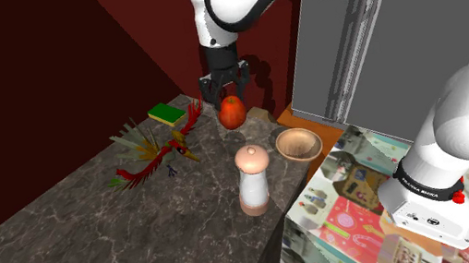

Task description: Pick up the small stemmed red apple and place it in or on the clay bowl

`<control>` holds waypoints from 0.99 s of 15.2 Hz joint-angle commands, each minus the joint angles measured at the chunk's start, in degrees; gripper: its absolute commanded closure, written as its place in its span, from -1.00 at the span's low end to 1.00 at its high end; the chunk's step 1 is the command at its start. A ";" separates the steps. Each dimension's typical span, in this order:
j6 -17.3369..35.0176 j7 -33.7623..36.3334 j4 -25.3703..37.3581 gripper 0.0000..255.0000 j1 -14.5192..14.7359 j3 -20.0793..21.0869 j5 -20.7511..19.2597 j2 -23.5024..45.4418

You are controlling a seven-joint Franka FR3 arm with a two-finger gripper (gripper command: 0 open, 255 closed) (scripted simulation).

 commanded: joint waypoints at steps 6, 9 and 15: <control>-5.51 -0.32 3.95 1.00 -0.12 -0.28 0.40 -1.62; -6.48 -1.06 2.40 1.00 -0.19 -0.61 1.21 -4.23; -9.26 -5.02 -9.18 1.00 0.36 -3.10 4.78 -18.82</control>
